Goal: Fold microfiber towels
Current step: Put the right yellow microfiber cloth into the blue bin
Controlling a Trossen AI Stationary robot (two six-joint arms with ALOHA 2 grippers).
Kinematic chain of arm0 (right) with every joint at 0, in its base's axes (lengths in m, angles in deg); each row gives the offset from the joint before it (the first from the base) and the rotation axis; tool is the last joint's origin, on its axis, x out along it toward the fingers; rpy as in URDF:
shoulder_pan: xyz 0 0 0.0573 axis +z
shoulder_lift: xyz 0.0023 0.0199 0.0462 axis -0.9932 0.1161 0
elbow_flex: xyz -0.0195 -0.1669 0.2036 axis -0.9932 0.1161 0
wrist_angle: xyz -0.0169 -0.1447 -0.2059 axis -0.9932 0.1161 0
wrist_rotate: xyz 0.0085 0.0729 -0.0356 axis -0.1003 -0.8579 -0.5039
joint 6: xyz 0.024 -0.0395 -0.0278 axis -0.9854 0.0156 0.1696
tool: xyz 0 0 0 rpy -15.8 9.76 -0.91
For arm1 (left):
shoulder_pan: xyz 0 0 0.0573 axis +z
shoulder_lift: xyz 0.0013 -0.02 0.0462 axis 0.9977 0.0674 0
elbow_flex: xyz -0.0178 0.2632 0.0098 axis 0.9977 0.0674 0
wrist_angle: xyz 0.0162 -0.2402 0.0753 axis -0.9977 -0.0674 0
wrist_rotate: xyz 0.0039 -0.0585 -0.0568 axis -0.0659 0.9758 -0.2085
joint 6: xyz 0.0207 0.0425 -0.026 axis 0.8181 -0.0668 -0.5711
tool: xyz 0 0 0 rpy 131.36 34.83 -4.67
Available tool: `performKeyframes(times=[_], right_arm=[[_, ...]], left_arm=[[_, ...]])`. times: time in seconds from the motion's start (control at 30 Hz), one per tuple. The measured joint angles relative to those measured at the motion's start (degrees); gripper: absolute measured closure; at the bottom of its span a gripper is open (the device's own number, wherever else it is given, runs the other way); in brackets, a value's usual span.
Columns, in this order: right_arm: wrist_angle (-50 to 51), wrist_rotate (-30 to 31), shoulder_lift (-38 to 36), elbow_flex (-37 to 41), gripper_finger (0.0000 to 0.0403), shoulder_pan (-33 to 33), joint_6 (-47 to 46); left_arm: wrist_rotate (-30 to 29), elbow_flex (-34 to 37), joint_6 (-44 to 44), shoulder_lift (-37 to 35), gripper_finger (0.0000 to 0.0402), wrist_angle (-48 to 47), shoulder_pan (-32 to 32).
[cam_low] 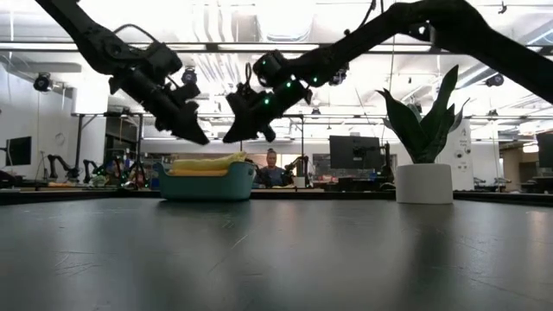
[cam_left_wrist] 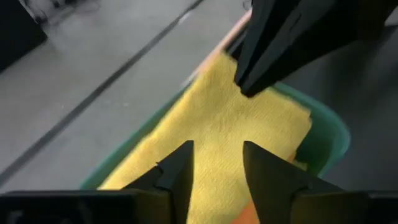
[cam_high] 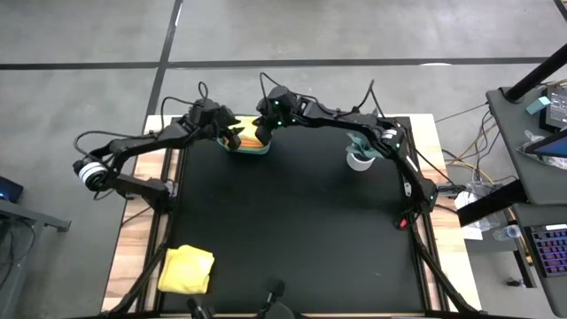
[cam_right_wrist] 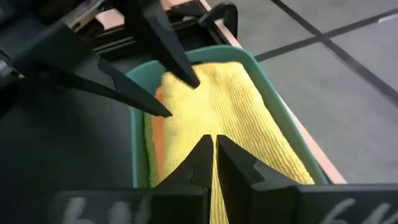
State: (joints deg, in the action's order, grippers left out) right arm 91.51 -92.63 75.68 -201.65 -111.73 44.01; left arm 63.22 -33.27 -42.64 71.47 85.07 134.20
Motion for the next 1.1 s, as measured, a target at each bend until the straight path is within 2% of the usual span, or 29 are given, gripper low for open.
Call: performKeyframes(times=[0.27, 0.47, 0.73, 0.93, 1.1], right_arm=[[2.03, 1.81, 3.04, 0.02, 0.0394, -0.03, -1.19], [4.87, 4.04, 3.44, 0.09, 0.0394, -0.03, -0.73], [6.71, 4.07, 2.78, -1.02, 0.0394, -0.03, 0.43], [15.01, 3.37, 2.00, -6.48, 0.0394, 0.13, 3.66], [18.29, 2.99, 2.00, -7.28, 0.0394, 1.23, 5.03]], left_arm=[[-0.54, 0.09, -0.08, 6.01, 0.0356, -0.09, 0.49], [-2.71, 0.09, -1.10, 8.10, 0.0391, -0.01, 0.58], [-3.34, -0.50, -2.61, 4.83, 0.0398, 0.05, 0.58], [-3.37, 0.18, -2.28, 0.42, 0.0398, -0.61, 0.62], [-3.78, 2.23, -1.62, 0.89, 0.0398, -1.17, 0.68]])
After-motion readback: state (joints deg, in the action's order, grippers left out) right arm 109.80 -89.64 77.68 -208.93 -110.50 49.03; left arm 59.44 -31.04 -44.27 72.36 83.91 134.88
